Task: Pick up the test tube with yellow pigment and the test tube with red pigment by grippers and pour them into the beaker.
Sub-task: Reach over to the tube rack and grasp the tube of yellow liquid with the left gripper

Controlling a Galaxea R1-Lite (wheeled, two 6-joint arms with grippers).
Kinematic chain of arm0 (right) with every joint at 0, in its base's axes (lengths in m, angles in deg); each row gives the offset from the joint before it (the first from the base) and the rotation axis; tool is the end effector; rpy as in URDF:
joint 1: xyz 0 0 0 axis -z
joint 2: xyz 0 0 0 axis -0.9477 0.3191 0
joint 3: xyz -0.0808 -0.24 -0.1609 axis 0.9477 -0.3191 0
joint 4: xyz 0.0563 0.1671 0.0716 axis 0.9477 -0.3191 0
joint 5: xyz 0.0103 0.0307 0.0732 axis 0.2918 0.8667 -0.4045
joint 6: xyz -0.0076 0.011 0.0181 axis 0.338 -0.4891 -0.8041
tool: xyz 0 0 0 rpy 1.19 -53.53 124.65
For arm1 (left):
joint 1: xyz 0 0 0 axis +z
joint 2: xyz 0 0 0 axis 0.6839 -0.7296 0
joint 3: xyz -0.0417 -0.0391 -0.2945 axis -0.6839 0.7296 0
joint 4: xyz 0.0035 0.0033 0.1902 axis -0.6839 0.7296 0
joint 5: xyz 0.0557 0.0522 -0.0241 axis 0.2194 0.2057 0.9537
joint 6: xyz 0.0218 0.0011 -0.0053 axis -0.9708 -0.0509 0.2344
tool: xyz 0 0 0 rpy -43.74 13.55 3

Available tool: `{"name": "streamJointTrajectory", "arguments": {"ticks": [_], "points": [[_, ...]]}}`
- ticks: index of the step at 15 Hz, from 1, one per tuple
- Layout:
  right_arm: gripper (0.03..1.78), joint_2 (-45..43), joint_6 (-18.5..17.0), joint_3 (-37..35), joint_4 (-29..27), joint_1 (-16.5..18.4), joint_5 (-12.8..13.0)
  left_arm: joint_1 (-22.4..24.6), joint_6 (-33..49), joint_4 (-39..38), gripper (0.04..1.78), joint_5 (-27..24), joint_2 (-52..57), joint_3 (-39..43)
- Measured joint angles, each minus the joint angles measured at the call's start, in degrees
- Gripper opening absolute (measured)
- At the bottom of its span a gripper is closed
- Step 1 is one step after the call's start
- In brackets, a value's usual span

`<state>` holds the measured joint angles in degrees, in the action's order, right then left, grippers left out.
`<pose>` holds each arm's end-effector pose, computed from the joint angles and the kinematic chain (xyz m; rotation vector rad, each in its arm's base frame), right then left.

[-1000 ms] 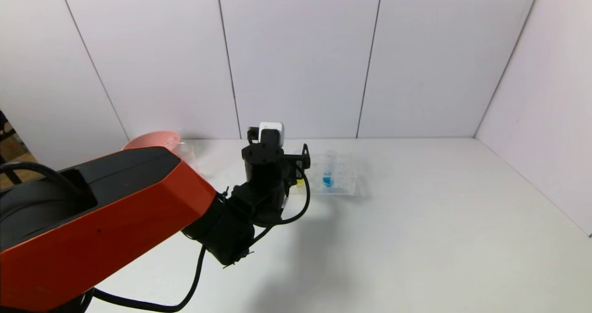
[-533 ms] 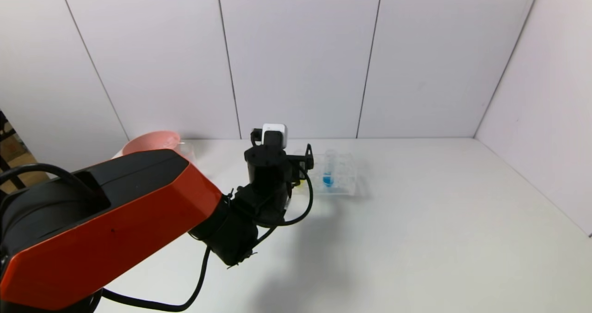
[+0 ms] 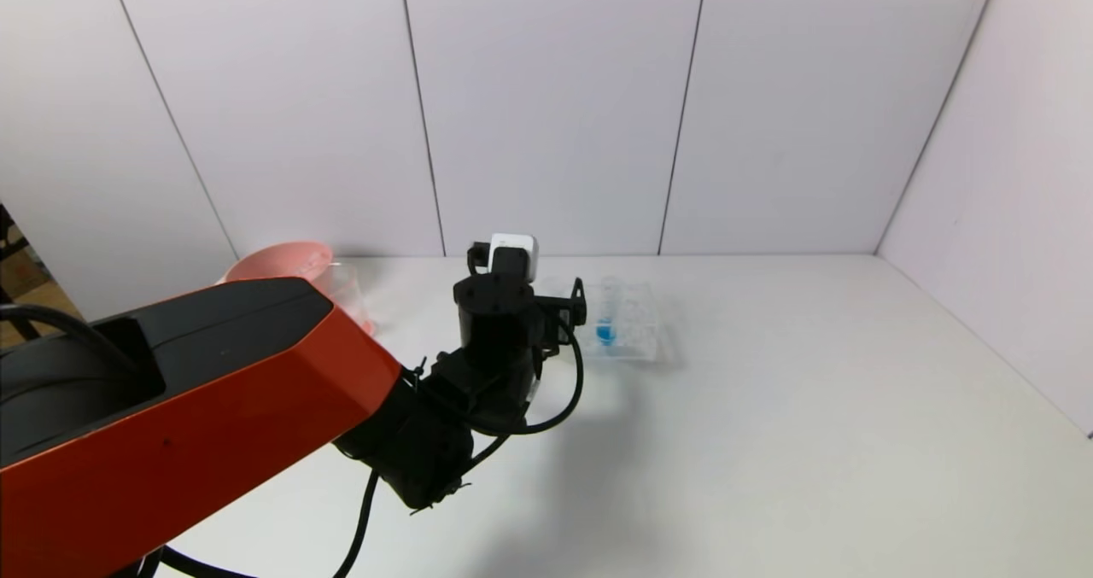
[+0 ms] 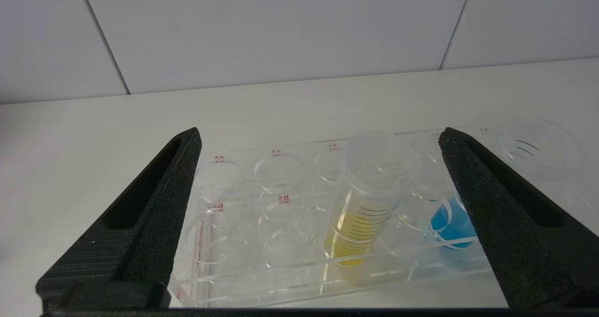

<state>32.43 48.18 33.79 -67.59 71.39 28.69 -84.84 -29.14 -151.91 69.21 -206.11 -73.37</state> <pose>-0.0229 -0.0001 0.0756 0.0024 0.0015 -0.0041 0.3188 -0.2687 0.1095 -0.0766 -0.0177 -0.1979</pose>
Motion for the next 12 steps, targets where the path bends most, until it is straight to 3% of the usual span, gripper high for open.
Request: {"name": "streamJointTrajectory", "arguments": {"ticks": [12], "points": [[0.11,0.0,0.0,0.0,0.0,0.0,0.0,0.4,-0.4,-0.1,1.77,-0.5,-3.6,-2.4]]}}
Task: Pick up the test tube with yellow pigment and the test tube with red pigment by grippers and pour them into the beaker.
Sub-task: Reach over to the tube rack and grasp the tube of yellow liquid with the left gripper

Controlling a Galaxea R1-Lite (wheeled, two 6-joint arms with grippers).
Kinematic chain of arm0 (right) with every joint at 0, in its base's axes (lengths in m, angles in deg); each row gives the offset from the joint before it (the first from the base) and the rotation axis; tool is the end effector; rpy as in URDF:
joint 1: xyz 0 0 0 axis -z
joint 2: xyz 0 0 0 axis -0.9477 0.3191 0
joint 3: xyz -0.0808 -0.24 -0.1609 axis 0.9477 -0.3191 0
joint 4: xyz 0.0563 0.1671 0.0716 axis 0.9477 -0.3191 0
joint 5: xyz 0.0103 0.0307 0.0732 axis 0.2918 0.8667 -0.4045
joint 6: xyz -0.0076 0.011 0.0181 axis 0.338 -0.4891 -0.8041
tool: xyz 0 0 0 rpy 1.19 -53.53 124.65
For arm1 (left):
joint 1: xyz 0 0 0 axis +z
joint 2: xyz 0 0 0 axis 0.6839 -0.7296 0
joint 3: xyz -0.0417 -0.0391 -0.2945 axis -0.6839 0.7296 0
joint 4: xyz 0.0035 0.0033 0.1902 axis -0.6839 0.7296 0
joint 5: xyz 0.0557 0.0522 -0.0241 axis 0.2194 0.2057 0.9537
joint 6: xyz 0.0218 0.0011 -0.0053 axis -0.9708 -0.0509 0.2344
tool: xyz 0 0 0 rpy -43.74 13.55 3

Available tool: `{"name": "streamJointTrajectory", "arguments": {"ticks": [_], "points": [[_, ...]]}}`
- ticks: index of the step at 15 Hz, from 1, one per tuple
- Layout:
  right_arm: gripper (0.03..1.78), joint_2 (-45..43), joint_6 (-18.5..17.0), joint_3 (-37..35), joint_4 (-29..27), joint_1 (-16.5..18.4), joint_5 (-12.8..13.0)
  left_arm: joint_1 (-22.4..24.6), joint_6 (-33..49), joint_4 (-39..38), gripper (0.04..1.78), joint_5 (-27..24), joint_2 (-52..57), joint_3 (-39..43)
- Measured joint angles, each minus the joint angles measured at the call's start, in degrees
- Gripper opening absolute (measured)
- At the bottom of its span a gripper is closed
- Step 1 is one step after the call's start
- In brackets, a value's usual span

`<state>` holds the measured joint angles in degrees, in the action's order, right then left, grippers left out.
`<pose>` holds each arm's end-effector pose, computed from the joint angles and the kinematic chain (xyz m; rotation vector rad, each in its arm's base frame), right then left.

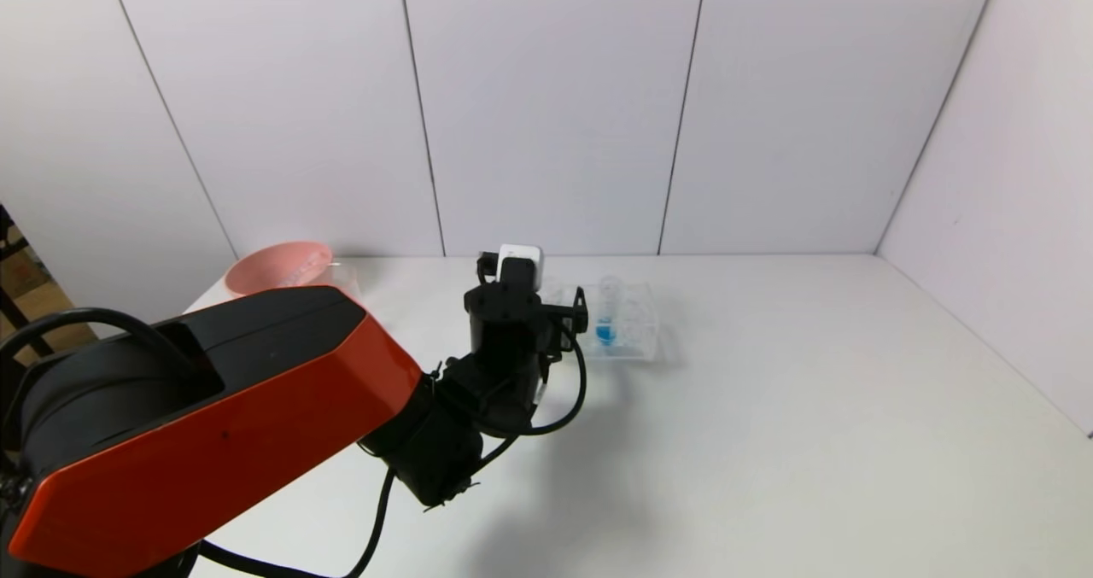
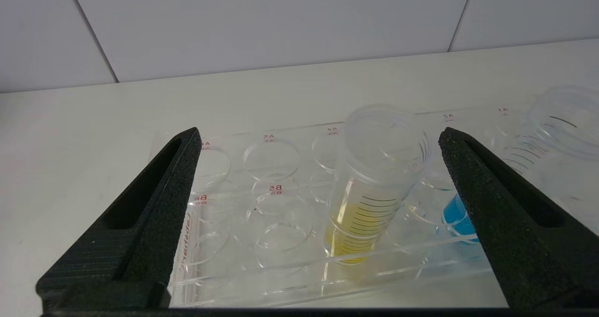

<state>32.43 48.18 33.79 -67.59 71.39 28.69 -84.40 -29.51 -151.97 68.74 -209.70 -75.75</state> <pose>-0.0229 -0.0001 0.0756 0.0024 0.0015 -0.0041 0.3297 -0.2743 0.0928 -0.0583 -0.0021 -0.1979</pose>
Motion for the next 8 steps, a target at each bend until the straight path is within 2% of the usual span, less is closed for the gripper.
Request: {"name": "streamJointTrajectory", "arguments": {"ticks": [6,8], "points": [[0.11,0.0,0.0,0.0,0.0,0.0,0.0,0.9,-0.9,0.7,1.77,-0.3,-2.0,-2.3],[0.11,0.0,0.0,0.0,0.0,0.0,0.0,1.1,-1.0,1.0,1.71,-0.8,-2.3,-2.5]]}}
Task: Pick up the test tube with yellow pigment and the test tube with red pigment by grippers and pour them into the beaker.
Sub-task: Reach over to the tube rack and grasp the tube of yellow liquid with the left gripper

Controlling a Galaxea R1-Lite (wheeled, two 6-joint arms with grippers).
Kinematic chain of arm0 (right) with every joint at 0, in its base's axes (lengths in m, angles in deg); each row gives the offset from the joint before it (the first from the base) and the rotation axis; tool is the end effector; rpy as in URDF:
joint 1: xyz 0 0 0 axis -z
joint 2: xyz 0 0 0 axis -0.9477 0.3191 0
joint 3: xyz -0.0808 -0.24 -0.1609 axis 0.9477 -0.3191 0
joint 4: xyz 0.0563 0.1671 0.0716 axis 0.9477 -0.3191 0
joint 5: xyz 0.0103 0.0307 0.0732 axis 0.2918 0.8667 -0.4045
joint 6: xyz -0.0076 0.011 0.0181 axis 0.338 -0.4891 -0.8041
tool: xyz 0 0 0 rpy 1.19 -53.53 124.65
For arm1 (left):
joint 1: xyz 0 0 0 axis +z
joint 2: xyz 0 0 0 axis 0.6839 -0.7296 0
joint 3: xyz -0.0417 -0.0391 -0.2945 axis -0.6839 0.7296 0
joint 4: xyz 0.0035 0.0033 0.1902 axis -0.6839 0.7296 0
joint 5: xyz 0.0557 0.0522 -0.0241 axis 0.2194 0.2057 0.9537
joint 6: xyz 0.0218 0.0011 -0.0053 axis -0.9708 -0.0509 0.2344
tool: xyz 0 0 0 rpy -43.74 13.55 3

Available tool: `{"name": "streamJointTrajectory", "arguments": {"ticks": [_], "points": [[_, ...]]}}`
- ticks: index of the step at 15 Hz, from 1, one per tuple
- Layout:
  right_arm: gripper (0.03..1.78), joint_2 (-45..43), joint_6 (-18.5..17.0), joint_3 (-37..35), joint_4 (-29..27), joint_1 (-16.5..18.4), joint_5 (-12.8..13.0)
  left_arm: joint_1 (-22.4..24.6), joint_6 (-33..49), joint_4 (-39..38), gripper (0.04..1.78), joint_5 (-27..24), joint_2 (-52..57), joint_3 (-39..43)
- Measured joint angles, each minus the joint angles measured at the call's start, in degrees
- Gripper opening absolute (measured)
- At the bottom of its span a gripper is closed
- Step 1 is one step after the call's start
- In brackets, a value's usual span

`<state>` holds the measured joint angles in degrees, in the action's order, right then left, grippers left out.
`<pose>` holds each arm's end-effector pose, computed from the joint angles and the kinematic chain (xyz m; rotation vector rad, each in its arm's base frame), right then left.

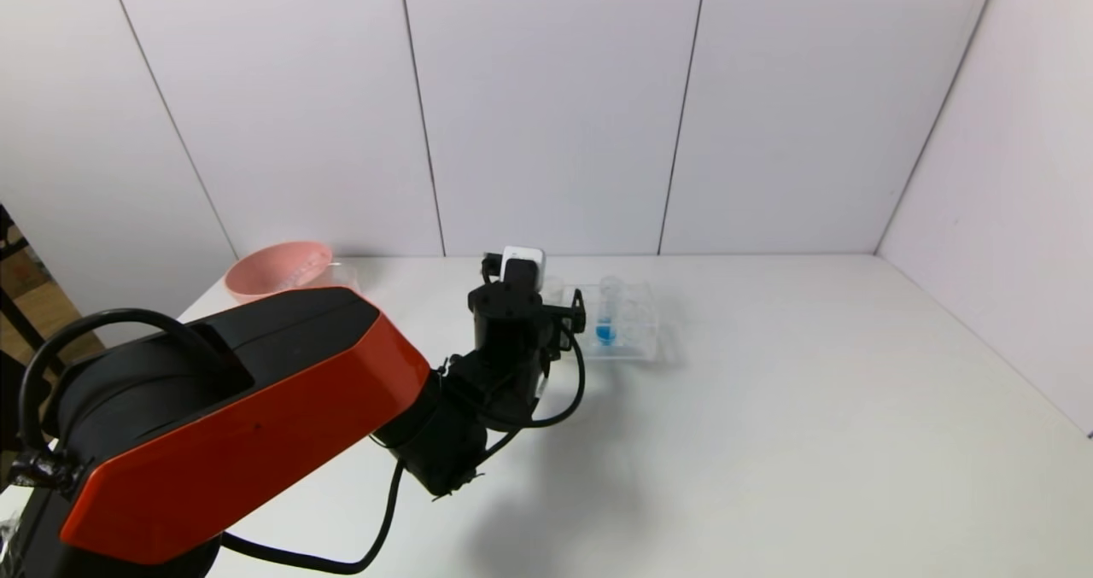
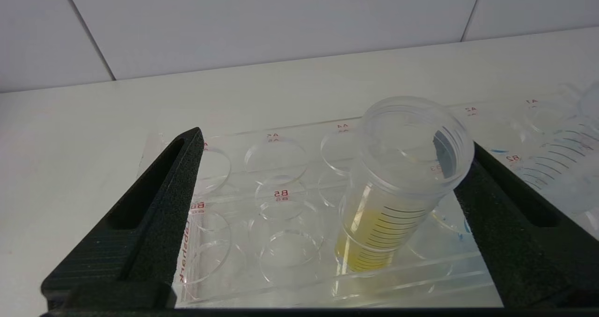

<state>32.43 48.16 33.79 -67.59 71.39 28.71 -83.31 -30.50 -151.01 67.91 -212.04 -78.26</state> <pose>-0.0229 -0.0001 0.0756 0.0027 0.0015 -0.0045 0.3420 -0.2744 0.0837 -0.0331 0.0074 -0.1931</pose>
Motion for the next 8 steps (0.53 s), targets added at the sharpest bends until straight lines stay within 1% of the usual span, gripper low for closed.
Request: {"name": "streamJointTrajectory", "arguments": {"ticks": [2,4,6,7,8], "points": [[0.11,0.0,0.0,0.0,0.0,0.0,0.0,0.0,0.0,0.0,1.54,-0.4,-0.3,-0.2],[0.11,0.0,0.0,0.0,0.0,0.0,0.0,0.0,-0.2,0.0,1.28,-0.7,-0.3,-0.3],[0.11,0.0,0.0,0.0,0.0,0.0,0.0,-0.1,-0.3,0.0,0.92,-0.8,-0.2,-0.3],[0.11,0.0,0.0,0.0,0.0,0.0,0.0,-0.1,-0.3,0.0,0.71,-0.9,-0.2,-0.3],[0.11,0.0,0.0,0.0,0.0,0.0,0.0,-0.1,-0.3,0.0,0.57,-1.0,-0.1,-0.3]]}}
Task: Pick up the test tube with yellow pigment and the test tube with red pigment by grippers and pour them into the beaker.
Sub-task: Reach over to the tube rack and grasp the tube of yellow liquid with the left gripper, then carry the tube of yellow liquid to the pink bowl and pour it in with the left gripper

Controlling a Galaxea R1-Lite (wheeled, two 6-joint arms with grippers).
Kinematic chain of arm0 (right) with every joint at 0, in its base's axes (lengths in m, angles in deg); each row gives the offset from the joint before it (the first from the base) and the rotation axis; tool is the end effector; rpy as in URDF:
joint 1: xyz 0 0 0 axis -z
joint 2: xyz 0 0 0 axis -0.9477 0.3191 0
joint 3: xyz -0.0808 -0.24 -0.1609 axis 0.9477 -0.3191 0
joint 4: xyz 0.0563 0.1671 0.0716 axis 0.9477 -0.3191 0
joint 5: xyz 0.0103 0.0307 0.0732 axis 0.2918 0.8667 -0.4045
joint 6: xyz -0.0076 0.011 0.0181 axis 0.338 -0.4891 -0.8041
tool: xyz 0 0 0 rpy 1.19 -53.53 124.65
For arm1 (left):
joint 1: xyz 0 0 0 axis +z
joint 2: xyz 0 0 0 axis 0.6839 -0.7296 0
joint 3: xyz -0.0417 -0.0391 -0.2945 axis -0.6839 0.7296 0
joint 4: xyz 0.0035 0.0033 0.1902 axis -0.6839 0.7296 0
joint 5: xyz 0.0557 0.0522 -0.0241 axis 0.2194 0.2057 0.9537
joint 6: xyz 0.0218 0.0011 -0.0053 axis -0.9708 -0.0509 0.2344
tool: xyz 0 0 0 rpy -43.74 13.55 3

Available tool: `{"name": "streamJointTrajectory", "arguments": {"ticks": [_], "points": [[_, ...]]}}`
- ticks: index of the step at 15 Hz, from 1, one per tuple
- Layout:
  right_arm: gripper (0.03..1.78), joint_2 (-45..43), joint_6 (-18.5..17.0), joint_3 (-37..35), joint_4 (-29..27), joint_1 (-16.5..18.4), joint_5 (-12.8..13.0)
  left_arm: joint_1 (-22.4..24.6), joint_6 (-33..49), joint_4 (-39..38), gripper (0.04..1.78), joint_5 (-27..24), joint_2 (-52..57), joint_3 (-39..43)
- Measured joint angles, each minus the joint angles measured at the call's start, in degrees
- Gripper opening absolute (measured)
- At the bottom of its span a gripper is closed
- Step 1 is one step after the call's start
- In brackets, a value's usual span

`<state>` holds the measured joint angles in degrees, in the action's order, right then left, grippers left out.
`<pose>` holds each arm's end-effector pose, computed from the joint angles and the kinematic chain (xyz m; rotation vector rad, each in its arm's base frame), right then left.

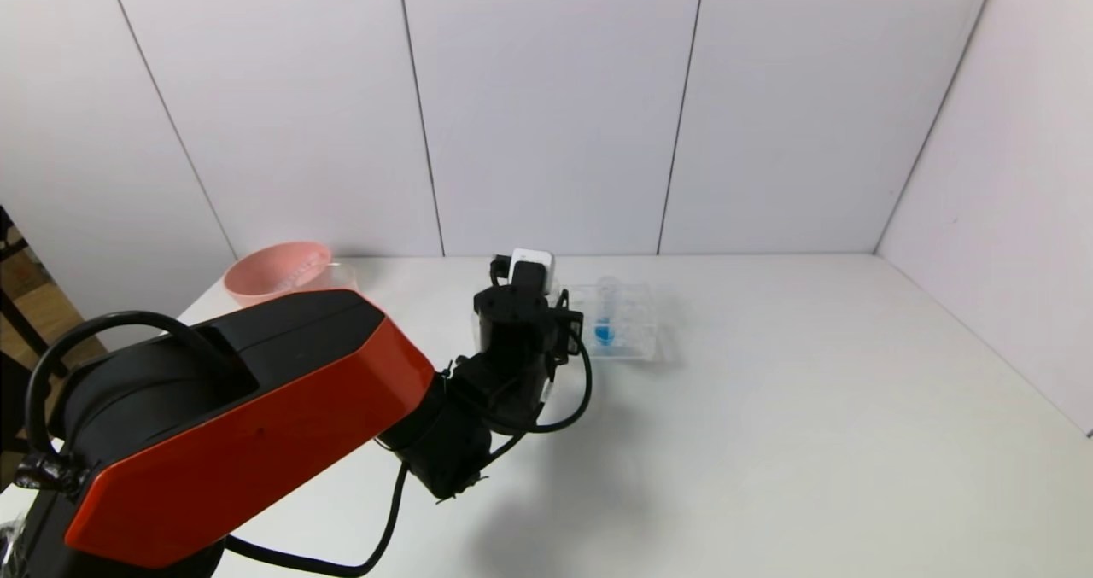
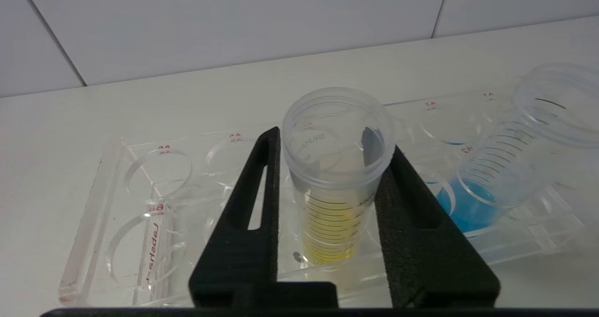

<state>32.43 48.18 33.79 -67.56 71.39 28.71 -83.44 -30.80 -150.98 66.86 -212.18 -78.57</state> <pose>-0.0229 -0.0001 0.0757 0.0024 0.0009 -0.0045 0.3421 -0.2762 0.0838 -0.0293 0.0052 -0.2138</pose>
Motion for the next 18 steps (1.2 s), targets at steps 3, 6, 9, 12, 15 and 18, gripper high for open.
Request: {"name": "streamJointTrajectory", "arguments": {"ticks": [3,6,9,12,15,18], "points": [[0.11,0.0,0.0,0.0,0.0,0.0,0.0,0.1,0.0,0.0,0.46,0.1,0.0,0.0],[0.11,0.0,0.0,0.0,0.0,0.0,0.0,0.1,0.0,0.0,0.46,0.2,0.2,0.0],[0.11,0.0,0.0,0.0,0.0,0.0,0.0,0.1,-0.5,0.1,0.46,0.3,0.5,0.1],[0.11,0.0,0.0,0.0,0.0,0.0,0.0,0.2,-0.7,0.3,0.46,-1.8,1.1,0.4],[0.11,0.0,0.0,0.0,0.0,0.0,0.0,0.5,-0.9,2.9,0.46,-3.1,2.1,0.2],[0.11,0.0,0.0,0.0,0.0,0.0,0.0,1.0,-0.9,6.5,0.46,-4.7,3.6,-0.2]]}}
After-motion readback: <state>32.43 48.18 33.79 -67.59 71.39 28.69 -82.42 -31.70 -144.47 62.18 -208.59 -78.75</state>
